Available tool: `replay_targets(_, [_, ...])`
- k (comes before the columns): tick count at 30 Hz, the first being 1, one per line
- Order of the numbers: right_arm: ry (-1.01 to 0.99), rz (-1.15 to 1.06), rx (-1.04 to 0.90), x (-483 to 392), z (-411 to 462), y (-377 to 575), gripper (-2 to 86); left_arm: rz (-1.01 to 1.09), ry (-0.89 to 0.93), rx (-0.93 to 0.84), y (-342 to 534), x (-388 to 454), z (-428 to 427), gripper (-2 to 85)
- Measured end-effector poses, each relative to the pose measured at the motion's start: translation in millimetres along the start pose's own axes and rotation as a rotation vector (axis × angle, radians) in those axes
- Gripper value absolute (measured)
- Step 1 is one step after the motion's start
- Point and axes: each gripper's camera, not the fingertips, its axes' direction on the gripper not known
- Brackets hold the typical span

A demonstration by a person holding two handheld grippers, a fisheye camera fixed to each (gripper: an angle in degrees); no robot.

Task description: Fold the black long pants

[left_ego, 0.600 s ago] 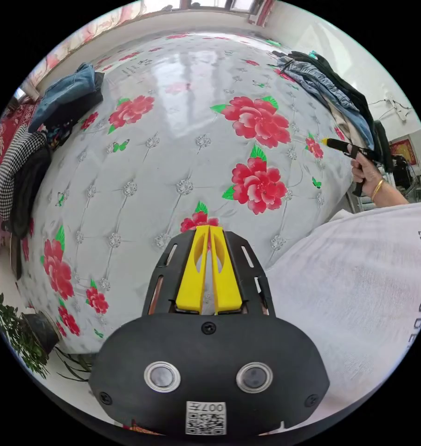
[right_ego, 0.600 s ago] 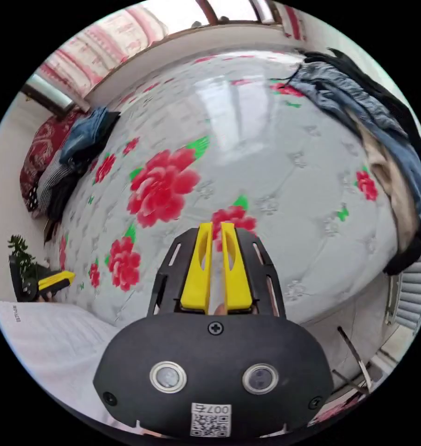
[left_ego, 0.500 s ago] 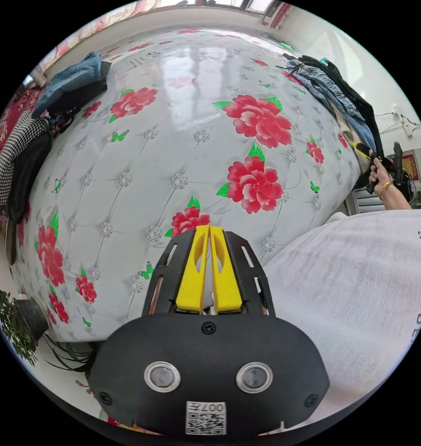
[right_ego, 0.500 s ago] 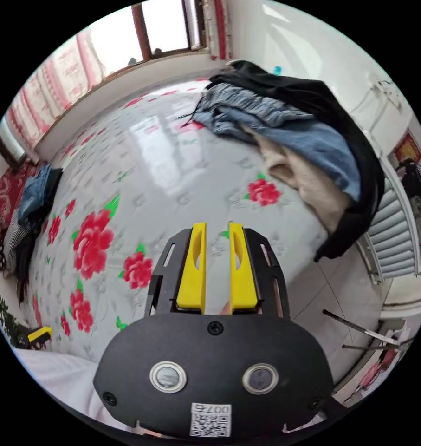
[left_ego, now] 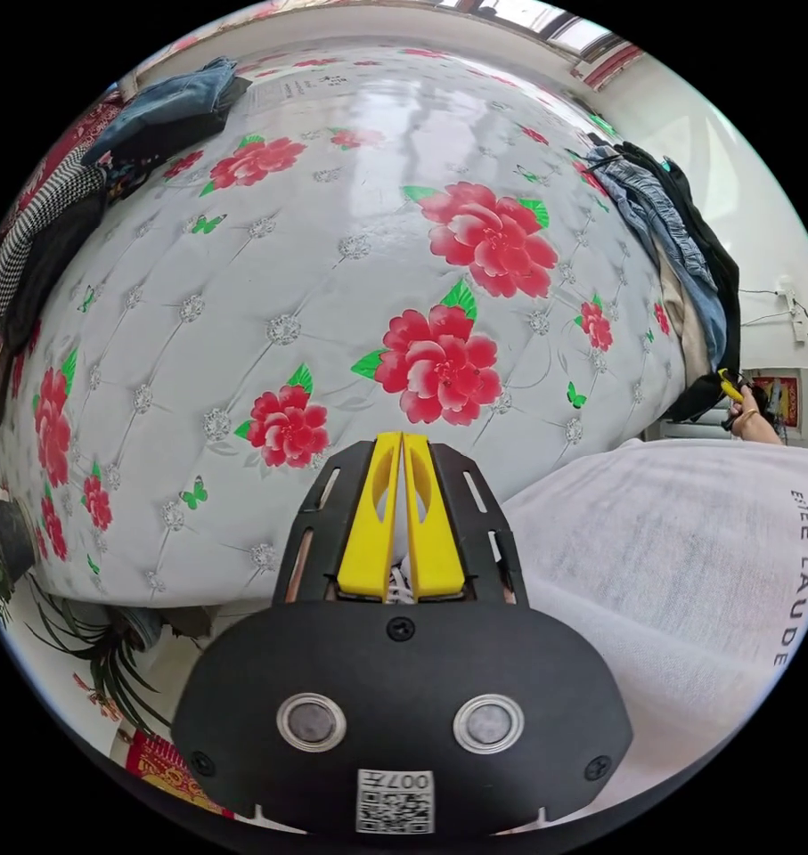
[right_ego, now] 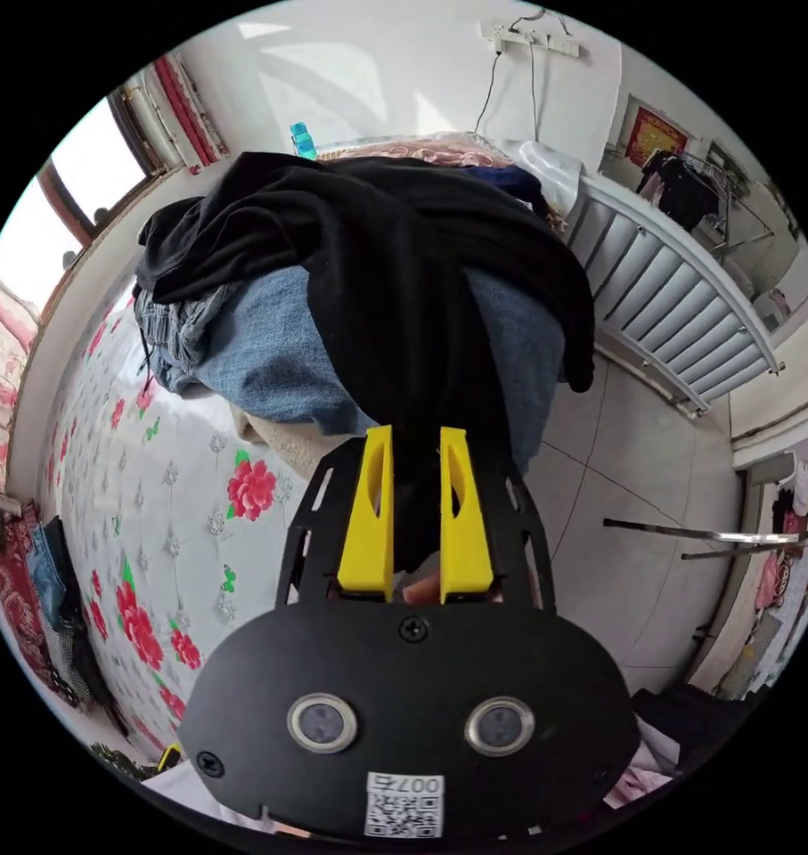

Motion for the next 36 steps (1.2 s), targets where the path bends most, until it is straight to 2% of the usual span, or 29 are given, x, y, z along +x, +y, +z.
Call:
replay_targets(3, [0.021, -0.119, 0.069, -35, -39, 22, 1.3, -0.005, -0.007, 0.019, 11, 1, 7, -1.0])
replay_targets(8, [-0.246, -0.401, 0.204, -136, -113, 97, 0.0, 0.020, 0.004, 0.079, 35, -2, 18, -0.7])
replay_targets(12, [-0.588, -0.747, 0.113, -280, -152, 183, -0.2, 0.048, 0.052, 0.180, 53, -8, 17, 0.6])
replay_targets(17, [-0.796, -1.140, 0.047, -443, -207, 327, -0.3, 0.055, 0.103, 0.347, 91, -24, 6, 7.4])
replay_targets(20, [-1.124, -1.375, -0.167, -514, -246, 409, -0.2, 0.074, 0.119, 0.461, 119, -32, -2, 11.2])
replay_targets(22, [-1.373, -1.629, -0.459, -557, -274, 487, -0.2, 0.083, 0.122, 0.548, 135, -36, -8, 12.5])
replay_targets(23, [-1.407, -1.691, -0.509, -564, -280, 506, -0.2, 0.065, 0.110, 0.595, 143, -41, -10, 12.9])
replay_targets(24, [-1.416, -1.799, -0.538, -571, -291, 539, -0.1, 0.055, 0.103, 0.611, 147, -43, -10, 12.7])
replay_targets(25, [-1.361, -1.893, -0.487, -575, -298, 564, 0.0, 0.026, 0.079, 0.607, 151, -49, -6, 12.3])
replay_targets(27, [-1.284, -1.938, -0.371, -578, -298, 580, 0.3, -0.047, 0.052, 0.547, 155, -61, 7, 10.7])
replay_targets(29, [-1.190, -1.918, -0.295, -584, -285, 578, 0.6, -0.181, 0.044, 0.504, 167, -82, 23, 2.4])
replay_targets(32, [-1.040, -1.762, -0.230, -589, -239, 544, 1.5, -0.255, 0.112, 0.511, 184, -108, 32, -0.5])
replay_targets(36, [-0.862, -1.378, -0.263, -575, -151, 456, 2.6, -0.324, 0.044, 0.523, 200, -133, 27, -0.8])
